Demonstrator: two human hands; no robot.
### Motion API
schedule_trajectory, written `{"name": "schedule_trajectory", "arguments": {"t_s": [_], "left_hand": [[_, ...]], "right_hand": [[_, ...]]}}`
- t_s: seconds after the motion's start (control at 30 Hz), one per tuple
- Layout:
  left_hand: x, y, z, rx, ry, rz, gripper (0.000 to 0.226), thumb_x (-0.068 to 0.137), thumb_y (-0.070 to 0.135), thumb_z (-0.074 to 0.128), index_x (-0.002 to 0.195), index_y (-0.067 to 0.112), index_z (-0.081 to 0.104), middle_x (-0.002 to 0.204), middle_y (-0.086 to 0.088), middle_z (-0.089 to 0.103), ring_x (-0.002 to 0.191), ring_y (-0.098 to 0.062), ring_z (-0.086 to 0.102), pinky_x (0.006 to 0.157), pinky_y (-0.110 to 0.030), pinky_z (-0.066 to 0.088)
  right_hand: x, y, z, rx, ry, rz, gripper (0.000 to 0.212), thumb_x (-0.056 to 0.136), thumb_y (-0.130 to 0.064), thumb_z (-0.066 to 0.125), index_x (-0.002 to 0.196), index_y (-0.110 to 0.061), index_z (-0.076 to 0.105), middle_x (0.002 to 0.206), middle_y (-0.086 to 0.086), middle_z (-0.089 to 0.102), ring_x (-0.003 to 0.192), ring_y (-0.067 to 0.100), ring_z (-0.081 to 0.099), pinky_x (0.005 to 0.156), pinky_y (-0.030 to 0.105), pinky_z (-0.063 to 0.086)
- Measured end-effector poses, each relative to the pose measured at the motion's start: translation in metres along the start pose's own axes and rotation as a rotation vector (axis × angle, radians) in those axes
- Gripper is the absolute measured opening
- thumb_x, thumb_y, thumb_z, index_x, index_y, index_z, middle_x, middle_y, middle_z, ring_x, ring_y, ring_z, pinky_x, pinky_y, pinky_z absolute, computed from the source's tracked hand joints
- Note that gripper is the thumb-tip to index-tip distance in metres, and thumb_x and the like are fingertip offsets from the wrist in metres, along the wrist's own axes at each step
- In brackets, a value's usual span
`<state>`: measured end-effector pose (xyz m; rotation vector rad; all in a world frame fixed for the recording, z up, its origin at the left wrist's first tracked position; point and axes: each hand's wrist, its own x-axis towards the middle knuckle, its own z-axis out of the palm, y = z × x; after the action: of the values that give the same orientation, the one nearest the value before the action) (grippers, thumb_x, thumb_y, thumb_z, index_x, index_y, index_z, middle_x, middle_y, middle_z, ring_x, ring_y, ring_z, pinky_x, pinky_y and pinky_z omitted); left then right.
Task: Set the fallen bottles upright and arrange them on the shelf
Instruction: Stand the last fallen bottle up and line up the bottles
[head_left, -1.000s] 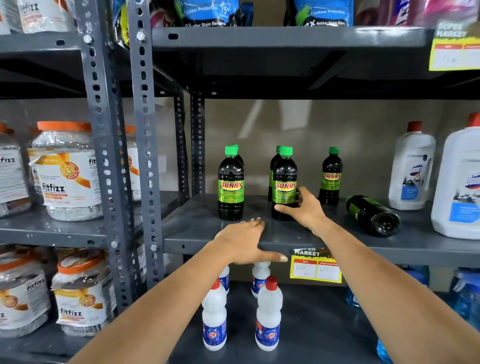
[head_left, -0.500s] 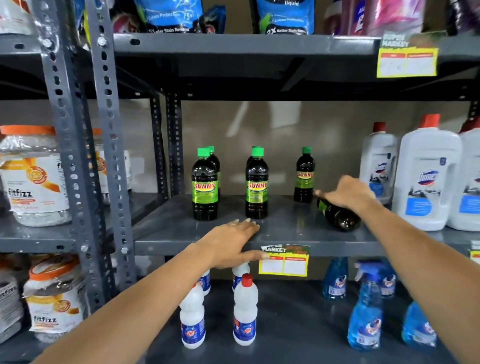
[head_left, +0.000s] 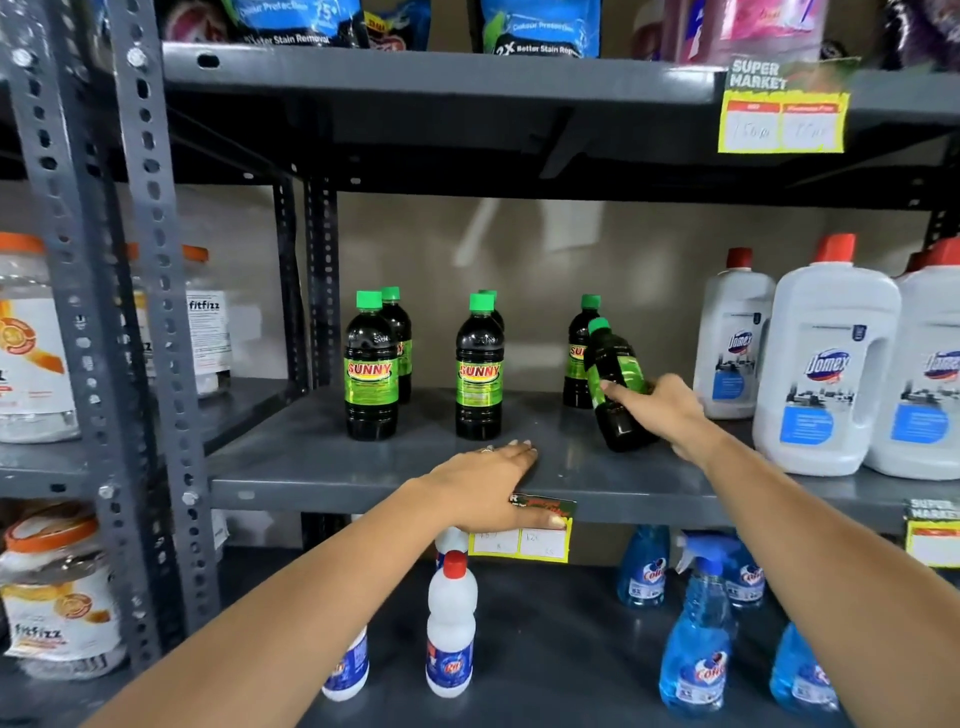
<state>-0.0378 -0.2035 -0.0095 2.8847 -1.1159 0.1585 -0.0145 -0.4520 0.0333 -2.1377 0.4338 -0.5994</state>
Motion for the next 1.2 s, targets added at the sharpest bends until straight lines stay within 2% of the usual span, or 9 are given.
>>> {"name": "schedule_trajectory", "arguments": {"t_s": [0.07,0.2,0.37,0.5,0.67,0.8,0.93,1.1,1.2], "left_hand": [[-0.001,0.001,-0.001,0.003,0.002,0.0,0.1,0.086,0.075,0.042,0.157,0.014,0.008,0.166,0.0,0.003,0.151,-0.017,0.008,0.117,-0.033,0.013],[-0.002,0.003,-0.001,0.008,-0.001,-0.005,0.099,0.086,0.075,0.041,0.158,0.016,0.006,0.166,0.002,0.002,0.151,-0.015,0.006,0.117,-0.033,0.013],[-0.002,0.004,-0.001,0.014,-0.008,-0.013,0.098,0.087,0.075,0.041,0.158,0.017,0.005,0.166,0.004,0.0,0.15,-0.014,0.005,0.117,-0.032,0.011],[-0.001,0.003,0.001,0.012,-0.001,-0.026,0.099,0.086,0.077,0.04,0.158,0.018,0.006,0.165,0.005,0.001,0.151,-0.015,0.007,0.117,-0.034,0.013],[-0.001,0.003,0.002,0.022,-0.002,-0.024,0.099,0.086,0.077,0.039,0.158,0.018,0.006,0.165,0.005,0.0,0.151,-0.016,0.007,0.117,-0.034,0.014],[0.0,0.002,0.002,0.016,0.01,-0.022,0.099,0.086,0.077,0.04,0.158,0.017,0.008,0.166,0.004,0.002,0.151,-0.018,0.009,0.117,-0.036,0.015],[0.002,0.0,0.005,0.009,0.01,-0.025,0.101,0.084,0.08,0.039,0.158,0.018,0.008,0.166,0.003,0.003,0.151,-0.02,0.01,0.117,-0.039,0.017],[0.001,0.0,0.006,0.018,0.024,-0.016,0.1,0.085,0.078,0.04,0.158,0.017,0.009,0.166,0.003,0.003,0.151,-0.019,0.01,0.117,-0.038,0.017],[0.001,0.0,0.005,0.021,0.026,-0.017,0.098,0.086,0.076,0.04,0.158,0.016,0.009,0.166,0.002,0.003,0.151,-0.019,0.01,0.117,-0.037,0.016]], "right_hand": [[0.004,0.003,0.011,0.127,-0.031,-0.047,0.071,0.06,-0.067,0.07,0.107,-0.014,0.064,0.098,0.006,0.071,0.092,0.027,0.067,0.082,0.039,0.055],[0.006,0.008,0.024,0.321,-0.074,-0.105,0.054,0.084,-0.034,0.071,0.126,-0.01,0.045,0.115,0.004,0.061,0.1,0.02,0.057,0.079,0.033,0.048],[0.012,0.018,0.03,0.384,-0.107,-0.125,0.059,0.085,-0.025,0.071,0.133,-0.011,0.039,0.119,0.001,0.058,0.107,0.017,0.054,0.092,0.032,0.042],[0.015,0.02,0.031,0.392,-0.126,-0.125,0.061,0.077,-0.006,0.074,0.13,-0.011,0.044,0.119,0.005,0.061,0.112,0.022,0.056,0.094,0.034,0.041],[0.011,0.021,0.03,0.294,-0.002,-0.135,0.075,0.065,-0.02,0.087,0.127,-0.013,0.045,0.11,-0.002,0.058,0.103,0.018,0.056,0.087,0.032,0.045],[0.015,0.022,0.032,0.332,-0.069,-0.124,0.061,0.071,-0.005,0.076,0.122,-0.015,0.044,0.112,0.003,0.06,0.112,0.025,0.058,0.091,0.035,0.044],[0.013,0.023,0.032,0.279,-0.012,-0.137,0.08,0.064,-0.02,0.088,0.129,-0.012,0.041,0.112,-0.002,0.056,0.105,0.019,0.054,0.092,0.035,0.046],[0.016,0.022,0.035,0.369,-0.105,-0.121,0.059,0.076,-0.006,0.073,0.126,-0.013,0.043,0.115,0.005,0.06,0.114,0.025,0.056,0.088,0.032,0.041],[0.014,0.023,0.034,0.303,-0.048,-0.147,0.072,0.068,-0.02,0.085,0.127,-0.015,0.045,0.113,0.0,0.059,0.106,0.02,0.057,0.089,0.032,0.044]]}}
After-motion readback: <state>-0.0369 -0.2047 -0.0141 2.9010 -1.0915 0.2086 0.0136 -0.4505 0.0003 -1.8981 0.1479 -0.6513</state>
